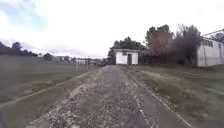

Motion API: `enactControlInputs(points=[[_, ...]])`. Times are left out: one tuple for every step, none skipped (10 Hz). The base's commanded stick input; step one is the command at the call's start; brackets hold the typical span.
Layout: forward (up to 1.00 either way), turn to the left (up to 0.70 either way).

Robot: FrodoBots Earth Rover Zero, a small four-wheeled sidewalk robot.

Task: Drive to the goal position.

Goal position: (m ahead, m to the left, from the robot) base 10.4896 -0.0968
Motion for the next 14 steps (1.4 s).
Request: enactControlInputs(points=[[0.60, 0.01], [0.60, 0.01], [0.60, 0.01], [0.60, 0.01], [0.60, 0.01], [0.60, 0.01], [0.60, 0.01], [0.60, 0.01], [0.60, 0.01], [0.60, 0.01], [0.60, 0.01], [0.60, -0.14], [0.60, -0.14], [0.60, -0.14]])
